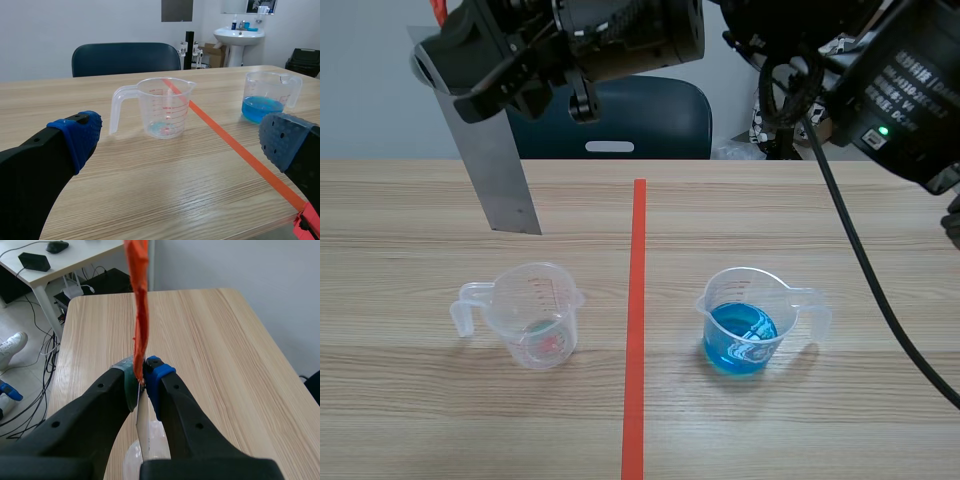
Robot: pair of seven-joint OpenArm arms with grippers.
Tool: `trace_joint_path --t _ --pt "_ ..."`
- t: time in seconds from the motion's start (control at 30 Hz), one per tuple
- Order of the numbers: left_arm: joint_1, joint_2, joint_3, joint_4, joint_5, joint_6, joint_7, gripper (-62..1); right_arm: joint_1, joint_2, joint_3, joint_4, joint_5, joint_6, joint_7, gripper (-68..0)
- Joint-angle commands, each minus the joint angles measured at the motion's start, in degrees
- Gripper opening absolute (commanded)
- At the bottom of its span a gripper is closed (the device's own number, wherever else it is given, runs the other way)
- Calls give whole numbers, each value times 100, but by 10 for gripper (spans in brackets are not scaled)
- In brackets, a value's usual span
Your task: Do the redox reaction experiment. move the plate over the blue solution
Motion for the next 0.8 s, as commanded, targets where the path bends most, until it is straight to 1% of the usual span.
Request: trace_joint_path --t 0.0,0.1,0.17,0.27,0.33,0.4,0.43,0.47,0.6,0.7,0.73,0.77 --pt "31 -4 -37 59 -7 -7 -262 14 146 164 127 -7 170 125 192 -669" --pt "31 -4 -37 59 55 -7 -262 14 142 494 155 -7 476 258 391 -669" --pt "31 -4 -37 59 79 -7 -262 14 142 748 155 -7 656 422 535 -669" --pt "31 -4 -37 59 98 -7 -262 14 142 1137 155 -7 815 562 737 -669" --pt "31 -7 -37 72 199 -7 -262 14 142 1403 155 -7 920 671 901 -669" --pt "28 -13 -37 76 352 -7 -262 14 142 1696 155 -7 1040 723 1073 -669" --pt "28 -26 -35 76 411 -9 -262 14 140 1840 155 -7 1069 761 1187 -669" --pt "28 -59 -35 83 459 -9 -262 14 129 1987 155 -7 1067 859 1331 -669" --pt "28 -219 -26 264 457 -15 -262 14 39 2542 155 -7 1082 1176 1853 -669" --pt "28 -337 -26 566 455 -22 -262 14 -114 2903 155 -7 1091 1252 2229 -669" --pt "28 -378 -26 664 457 -79 -262 -10 -164 3001 155 -7 1086 1344 2295 -669" --pt "28 -417 -26 754 450 -177 -262 -83 -223 3097 155 -7 1088 1403 2363 -669"
